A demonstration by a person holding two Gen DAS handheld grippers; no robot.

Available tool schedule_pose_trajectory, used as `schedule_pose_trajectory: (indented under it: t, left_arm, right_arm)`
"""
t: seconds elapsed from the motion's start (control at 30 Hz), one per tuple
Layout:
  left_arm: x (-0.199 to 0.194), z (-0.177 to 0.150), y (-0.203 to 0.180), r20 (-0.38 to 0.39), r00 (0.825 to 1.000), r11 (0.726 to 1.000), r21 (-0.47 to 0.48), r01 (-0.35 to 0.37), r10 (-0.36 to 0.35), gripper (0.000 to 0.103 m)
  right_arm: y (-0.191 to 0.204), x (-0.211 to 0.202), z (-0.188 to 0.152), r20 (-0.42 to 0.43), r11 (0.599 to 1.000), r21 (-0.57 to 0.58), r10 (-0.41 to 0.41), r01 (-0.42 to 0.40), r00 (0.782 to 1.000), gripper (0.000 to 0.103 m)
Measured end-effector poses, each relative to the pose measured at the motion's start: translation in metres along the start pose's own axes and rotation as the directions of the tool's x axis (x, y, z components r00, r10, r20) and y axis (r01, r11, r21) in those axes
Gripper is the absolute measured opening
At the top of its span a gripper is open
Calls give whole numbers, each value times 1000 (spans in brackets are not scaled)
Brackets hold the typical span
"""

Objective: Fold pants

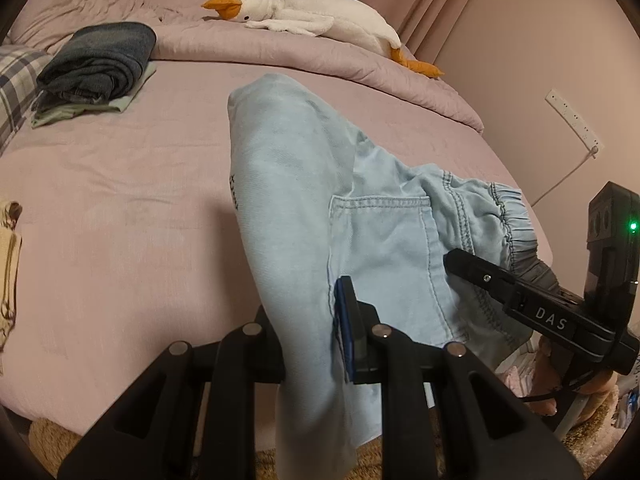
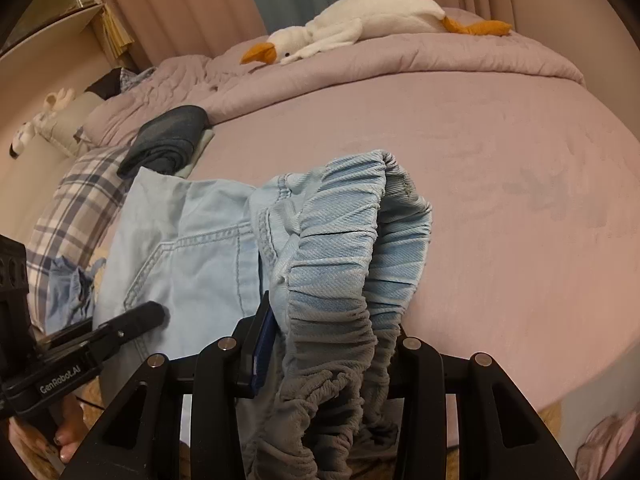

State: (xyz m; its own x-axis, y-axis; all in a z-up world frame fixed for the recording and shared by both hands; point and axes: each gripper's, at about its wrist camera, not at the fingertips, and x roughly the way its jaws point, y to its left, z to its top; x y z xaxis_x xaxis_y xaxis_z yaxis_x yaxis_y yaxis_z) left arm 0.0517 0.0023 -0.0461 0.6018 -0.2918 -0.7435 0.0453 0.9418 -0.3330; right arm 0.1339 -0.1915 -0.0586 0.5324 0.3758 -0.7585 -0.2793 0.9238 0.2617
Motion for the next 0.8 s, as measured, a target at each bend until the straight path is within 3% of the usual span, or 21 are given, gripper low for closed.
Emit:
schedule_pose_trajectory:
  t: [0.53, 0.8]
  left_arm:
    - [38, 45, 11, 41, 999, 1000, 9, -11, 11, 19]
    - [71, 59, 27, 27, 999, 1000, -9, -24, 24, 19]
  right_arm:
    - [3, 24, 33, 38, 998, -18, -63, 64, 997, 42]
    - [-2, 54, 48, 5, 997, -16, -77, 77, 997, 42]
